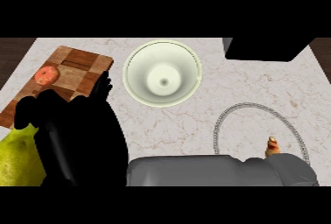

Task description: Pick the pear from the placemat and place it in the bowl

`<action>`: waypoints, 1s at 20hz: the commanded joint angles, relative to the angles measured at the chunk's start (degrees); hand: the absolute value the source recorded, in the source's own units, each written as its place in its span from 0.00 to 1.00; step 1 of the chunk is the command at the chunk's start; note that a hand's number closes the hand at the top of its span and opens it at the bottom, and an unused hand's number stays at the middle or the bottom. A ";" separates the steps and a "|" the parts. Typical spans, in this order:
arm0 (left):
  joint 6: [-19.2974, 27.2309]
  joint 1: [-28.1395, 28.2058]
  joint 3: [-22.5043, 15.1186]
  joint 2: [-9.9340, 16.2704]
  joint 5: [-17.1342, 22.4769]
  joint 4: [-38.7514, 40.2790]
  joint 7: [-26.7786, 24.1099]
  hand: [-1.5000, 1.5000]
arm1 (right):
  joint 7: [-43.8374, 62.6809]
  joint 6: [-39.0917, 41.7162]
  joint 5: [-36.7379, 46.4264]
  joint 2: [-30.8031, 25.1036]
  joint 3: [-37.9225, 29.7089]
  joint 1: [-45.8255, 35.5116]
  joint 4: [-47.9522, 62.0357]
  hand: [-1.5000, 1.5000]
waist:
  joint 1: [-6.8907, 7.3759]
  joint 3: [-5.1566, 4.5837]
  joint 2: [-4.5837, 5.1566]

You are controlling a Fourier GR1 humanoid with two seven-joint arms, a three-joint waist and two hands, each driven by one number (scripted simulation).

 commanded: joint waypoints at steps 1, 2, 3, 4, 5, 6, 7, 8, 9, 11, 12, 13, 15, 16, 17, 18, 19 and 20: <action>1.42 -0.14 -0.73 -2.10 -1.54 3.09 -2.71 0.50 | 8.22 -2.19 -3.22 0.17 -2.76 -10.41 3.67 1.00 | -0.77 0.00 0.16; 0.42 1.23 -0.10 -0.33 -0.51 -0.65 0.07 0.50 | 7.28 -2.84 -4.11 0.16 -4.13 -12.31 6.87 1.00 | -0.07 0.01 0.11; 1.51 2.47 -1.77 -1.63 -1.39 -2.73 1.07 0.50 | 6.94 -4.85 -4.27 0.16 -2.71 -11.95 8.71 1.00 | 0.04 0.03 0.09; 0.34 1.63 0.66 0.57 -0.33 -2.19 1.11 0.50 | 7.22 -2.20 -4.64 0.16 -5.14 -13.18 8.80 1.00 | -0.63 0.05 0.09; 2.02 2.19 -1.60 -2.13 -2.06 -0.73 -0.48 0.50 | 7.93 -2.05 -4.97 0.16 -3.93 -13.65 11.25 1.00 | -0.75 0.03 0.16; -0.53 0.90 1.24 0.54 0.55 -1.38 0.31 0.50 | 5.01 -0.91 -6.60 0.16 -6.90 -16.52 15.47 1.00 | -0.22 0.00 0.34; -1.98 2.75 0.79 1.27 0.63 -1.62 -1.47 0.50 | 4.21 -1.64 -7.81 0.16 -7.41 -16.50 16.65 1.00 | -0.25 0.00 0.37; 1.47 3.50 -1.72 -1.76 -2.05 -1.61 -0.41 0.50 | 4.47 -5.34 -8.75 0.16 -4.80 -15.15 16.54 1.00 | -0.24 0.03 0.37; 1.26 1.81 -0.87 -1.44 -1.41 -2.93 -0.27 0.50 | 0.59 -1.82 -11.25 0.16 -9.21 -17.51 20.02 1.00 | -0.25 0.03 0.49; 0.46 5.33 -0.31 -0.89 -1.34 -0.66 -4.22 0.50 | 1.19 1.76 -10.20 0.17 -8.48 -18.87 24.33 1.00 | -0.71 0.01 0.45; 1.22 1.77 -0.16 -1.24 -0.69 -3.79 1.52 0.50 | -0.40 0.85 -7.60 0.17 -6.48 -16.84 27.15 1.00 | -0.97 0.06 0.41; 0.45 3.17 -0.08 -0.47 -0.98 -2.79 -0.17 0.50 | -2.07 4.38 -8.36 0.17 -9.59 -18.39 29.37 1.00 | -1.28 0.07 0.46; 1.23 5.33 -1.81 -1.31 -2.05 -5.37 -0.04 0.50 | -1.62 6.35 -7.40 0.15 -7.44 -18.07 31.90 1.00 | -1.24 0.08 0.32; 1.04 1.06 0.24 -0.18 -1.65 -3.23 1.52 0.50 | -3.41 7.38 -7.08 -0.08 -6.50 -18.24 34.57 1.00 | -1.47 0.06 0.59; 1.27 2.75 0.06 -1.07 -1.10 -3.36 1.15 0.50 | -4.56 7.33 -6.02 0.02 -5.89 -17.87 36.59 1.00 | -1.34 0.06 0.59; 0.10 4.88 0.06 -0.60 -0.68 -3.52 -1.13 0.50 | -7.80 6.97 -6.51 0.17 -7.38 -17.76 38.62 1.00 | -1.09 0.06 0.64; 0.67 3.99 -0.17 -0.80 -1.79 -2.41 -1.46 0.50 | -7.54 7.47 -5.29 -0.10 -7.57 -17.40 38.32 1.00 | -1.78 0.09 0.49; -0.75 4.01 0.68 0.31 -0.31 -3.67 -0.12 0.50 | -10.70 7.05 -6.24 -0.07 -9.28 -17.74 43.27 1.00 | -1.03 0.07 0.74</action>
